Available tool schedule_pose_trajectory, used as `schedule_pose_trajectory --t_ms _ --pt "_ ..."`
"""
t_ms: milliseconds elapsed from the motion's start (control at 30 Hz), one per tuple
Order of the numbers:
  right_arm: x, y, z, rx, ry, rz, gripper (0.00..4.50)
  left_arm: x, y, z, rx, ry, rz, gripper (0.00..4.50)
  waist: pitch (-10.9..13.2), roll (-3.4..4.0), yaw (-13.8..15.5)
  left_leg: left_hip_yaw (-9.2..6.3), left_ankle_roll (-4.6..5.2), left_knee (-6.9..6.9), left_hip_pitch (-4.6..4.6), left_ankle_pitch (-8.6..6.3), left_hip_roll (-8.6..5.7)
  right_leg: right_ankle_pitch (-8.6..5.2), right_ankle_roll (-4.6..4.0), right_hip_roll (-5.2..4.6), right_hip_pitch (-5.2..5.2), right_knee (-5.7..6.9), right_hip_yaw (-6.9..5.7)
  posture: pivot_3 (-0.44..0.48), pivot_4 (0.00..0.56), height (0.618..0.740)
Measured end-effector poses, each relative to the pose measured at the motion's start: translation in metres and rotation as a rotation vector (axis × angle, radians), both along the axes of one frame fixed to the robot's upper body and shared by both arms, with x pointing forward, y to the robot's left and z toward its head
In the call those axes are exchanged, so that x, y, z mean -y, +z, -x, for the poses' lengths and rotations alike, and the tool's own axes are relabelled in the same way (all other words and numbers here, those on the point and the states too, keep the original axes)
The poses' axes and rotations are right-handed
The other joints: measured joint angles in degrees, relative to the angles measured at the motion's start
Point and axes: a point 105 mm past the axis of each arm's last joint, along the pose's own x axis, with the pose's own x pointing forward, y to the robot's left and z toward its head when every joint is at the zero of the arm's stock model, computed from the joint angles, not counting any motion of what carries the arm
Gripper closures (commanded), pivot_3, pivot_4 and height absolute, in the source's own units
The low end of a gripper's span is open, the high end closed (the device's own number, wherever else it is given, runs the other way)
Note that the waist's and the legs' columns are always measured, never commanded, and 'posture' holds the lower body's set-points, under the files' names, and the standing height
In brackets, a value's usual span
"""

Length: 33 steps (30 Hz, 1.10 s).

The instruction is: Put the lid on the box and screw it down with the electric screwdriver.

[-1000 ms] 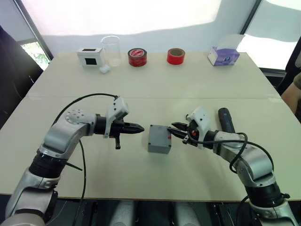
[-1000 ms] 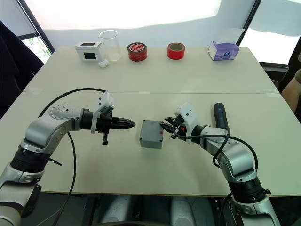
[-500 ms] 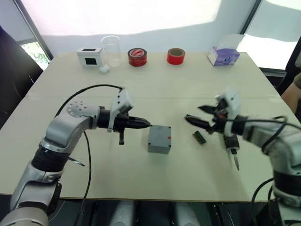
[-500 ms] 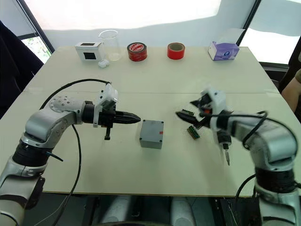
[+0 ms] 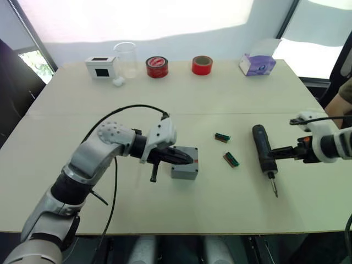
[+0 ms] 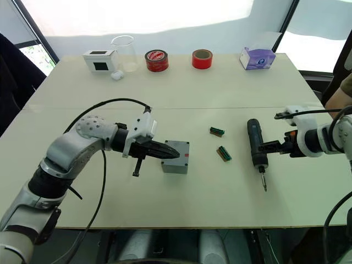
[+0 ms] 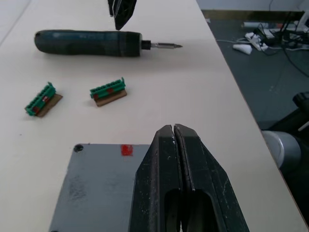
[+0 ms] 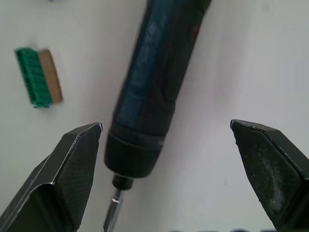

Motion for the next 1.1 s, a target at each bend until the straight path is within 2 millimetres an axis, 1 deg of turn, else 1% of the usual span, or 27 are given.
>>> schedule_pose_trajectory --t_ms 33,167,267,400,600,700,733,767,867,900,1100 --pt "0.002 -0.003 -0.001 -0.006 0.005 0.006 0.04 0.001 0.0 0.0 0.0 0.001 0.002 4.5 0.0 0.0 -0.03 0.0 0.0 0.0 0.0 0.0 0.0 0.0 0.0 0.01 0.0 0.0 0.0 0.0 0.15 0.74" --pt "0.005 -0.006 -0.007 -0.017 0.005 -0.016 0.04 0.002 -0.001 0.001 0.001 0.009 0.01 4.5 0.0 0.0 -0.03 0.01 0.01 0.01 0.01 0.0 0.0 0.01 0.02 0.01 0.02 -0.01 0.0 0.0 0.15 0.74" --pt "-0.002 -0.01 -0.015 -0.037 0.036 -0.027 0.04 0.002 -0.005 0.002 -0.007 0.026 0.013 4.5 0.0 0.0 -0.03 0.01 0.0 0.01 0.01 0.0 0.0 0.01 0.02 0.01 0.01 -0.01 0.0 0.0 0.15 0.74" --pt "-0.007 -0.022 -0.016 -0.085 0.077 -0.021 0.04 0.001 -0.006 0.003 -0.004 0.039 0.014 4.5 0.0 0.0 0.27 -0.01 0.0 0.01 -0.01 0.0 -0.02 0.01 0.02 0.0 0.02 -0.02 -0.02 0.0 0.15 0.74" --pt "-0.008 -0.023 -0.019 -0.101 0.102 -0.019 0.04 0.001 -0.007 0.003 -0.003 0.056 0.015 4.5 0.0 -0.02 0.05 -0.02 0.0 0.03 0.02 0.0 -0.02 0.01 0.02 0.0 0.05 -0.03 -0.03 0.0 0.15 0.74" --pt "-0.01 -0.025 -0.02 -0.109 0.124 -0.006 0.77 0.001 -0.007 0.003 -0.006 0.061 0.013 4.5 -0.01 -0.03 0.03 -0.02 0.0 0.03 0.03 0.0 -0.02 0.01 0.02 0.01 0.06 -0.02 -0.03 0.0 0.15 0.74" --pt "-0.01 -0.026 -0.02 -0.112 0.128 0.007 1.22 0.001 -0.007 0.003 -0.007 0.061 0.014 4.5 -0.01 -0.03 0.03 -0.02 0.0 0.03 0.03 0.0 -0.02 0.01 0.02 0.01 0.06 -0.02 -0.03 0.0 0.15 0.74" --pt "-0.009 -0.027 -0.02 -0.116 0.137 0.017 1.49 0.001 -0.007 0.002 -0.006 0.062 0.014 4.5 -0.01 -0.03 0.03 -0.02 0.0 0.03 0.03 0.0 -0.02 0.01 0.02 0.01 0.06 -0.02 -0.03 0.0 0.15 0.74" --pt "-0.013 -0.028 -0.02 -0.123 0.157 0.008 2.56 0.001 -0.007 0.002 -0.005 0.065 0.015 4.5 -0.01 -0.03 0.03 -0.03 0.0 0.03 0.03 0.0 -0.01 0.01 0.02 0.02 0.05 -0.02 -0.03 0.0 0.15 0.74" --pt "-0.013 -0.028 -0.02 -0.125 0.156 0.01 2.67 0.001 -0.007 0.002 -0.005 0.066 0.015 4.5 -0.01 -0.03 0.04 -0.03 0.0 0.03 0.03 0.0 -0.01 0.01 0.02 0.02 0.05 -0.02 -0.04 0.0 0.15 0.74" --pt "-0.012 -0.028 -0.02 -0.127 0.152 0.014 2.67 0.0 -0.007 0.001 -0.005 0.073 0.018 4.5 -0.01 -0.03 0.07 -0.03 -0.01 0.03 0.03 0.0 -0.01 0.01 0.02 0.01 0.06 -0.02 -0.03 0.0 0.15 0.74"
